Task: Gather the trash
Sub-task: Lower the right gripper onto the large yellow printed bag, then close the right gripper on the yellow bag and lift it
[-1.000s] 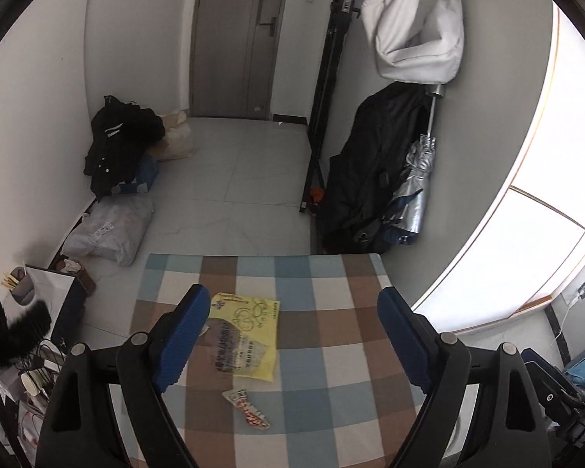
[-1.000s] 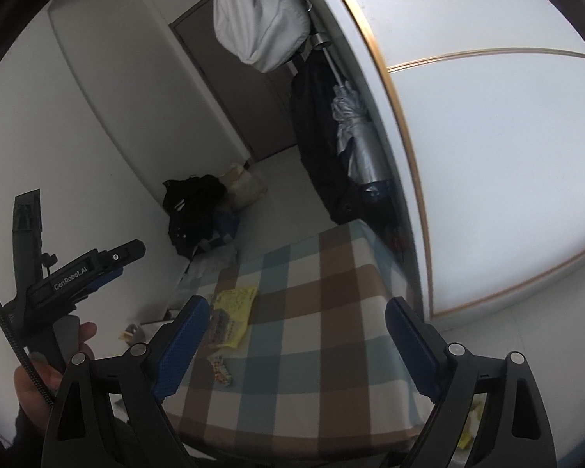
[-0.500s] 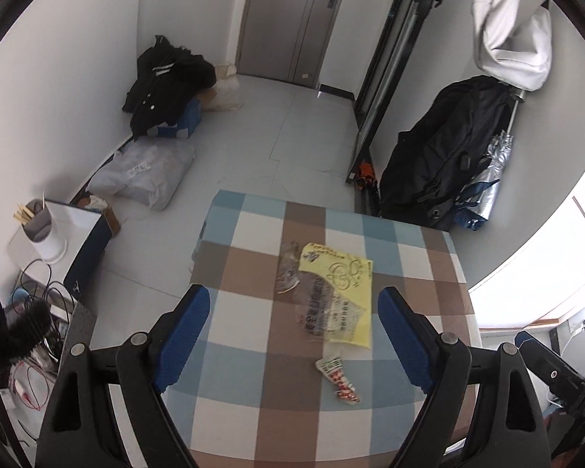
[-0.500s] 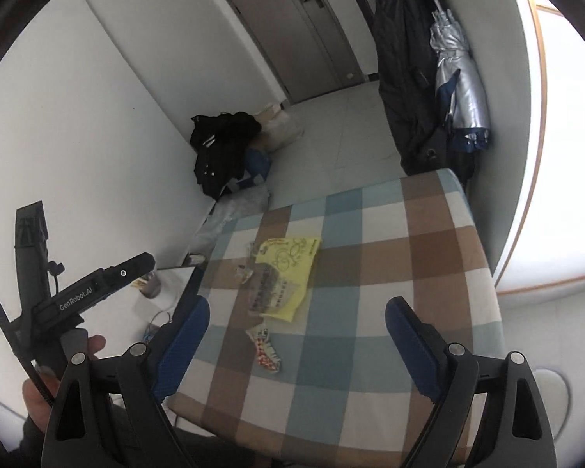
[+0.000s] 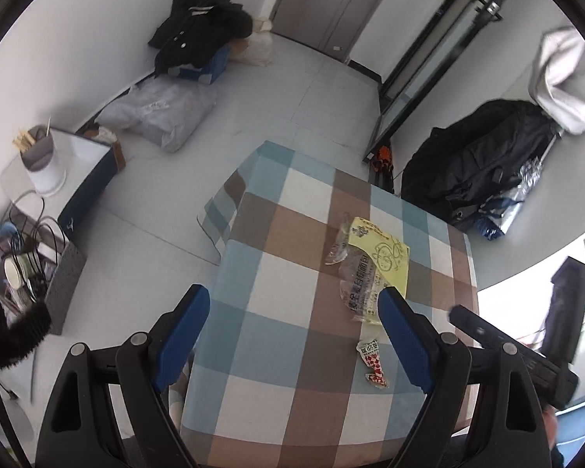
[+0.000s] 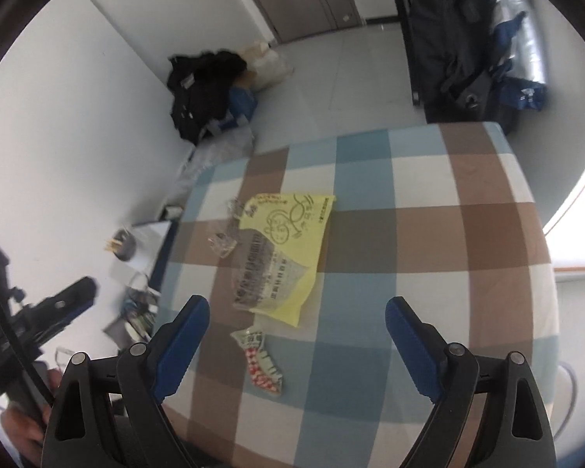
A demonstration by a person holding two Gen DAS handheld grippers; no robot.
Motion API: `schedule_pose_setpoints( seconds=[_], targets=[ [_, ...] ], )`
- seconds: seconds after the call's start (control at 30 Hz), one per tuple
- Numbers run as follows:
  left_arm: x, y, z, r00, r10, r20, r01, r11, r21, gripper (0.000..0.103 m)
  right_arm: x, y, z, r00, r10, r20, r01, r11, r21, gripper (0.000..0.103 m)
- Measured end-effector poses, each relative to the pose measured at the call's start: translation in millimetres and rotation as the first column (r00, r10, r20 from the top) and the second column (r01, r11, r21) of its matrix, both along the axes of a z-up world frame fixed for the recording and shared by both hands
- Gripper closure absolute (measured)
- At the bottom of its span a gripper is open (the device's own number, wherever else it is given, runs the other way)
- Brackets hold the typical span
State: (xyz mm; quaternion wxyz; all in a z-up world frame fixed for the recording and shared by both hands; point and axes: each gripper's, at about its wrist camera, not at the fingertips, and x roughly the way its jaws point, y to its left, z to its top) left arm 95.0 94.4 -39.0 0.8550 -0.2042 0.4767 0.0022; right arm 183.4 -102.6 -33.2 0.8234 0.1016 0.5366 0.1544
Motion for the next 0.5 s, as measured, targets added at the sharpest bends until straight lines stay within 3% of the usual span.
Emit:
schedule_pose_setpoints(
  seconds=[0.23,0.33,0.5],
  targets=[
    [4,31,-6,0.996,0.085,-0.035,-0.087,0.995,-0.054,0.017,52,42,-30,0.999,0.053,0.003,-0.052,0.990,-0.133,0.011],
    [6,44,-13,0.990,0.124,-0.067,-0.130,0.987,-0.095,0.017,64,60,-43,0.997,0.075,-0.014,-0.076,0.984,-0.159,0.011],
    [7,56,-17,0.981,0.172,-0.091,-0.181,0.978,-0.102,0.017,72,82,-54,0.995,0.089,-0.038,-0.095,0.972,-0.213,0.011]
  ],
)
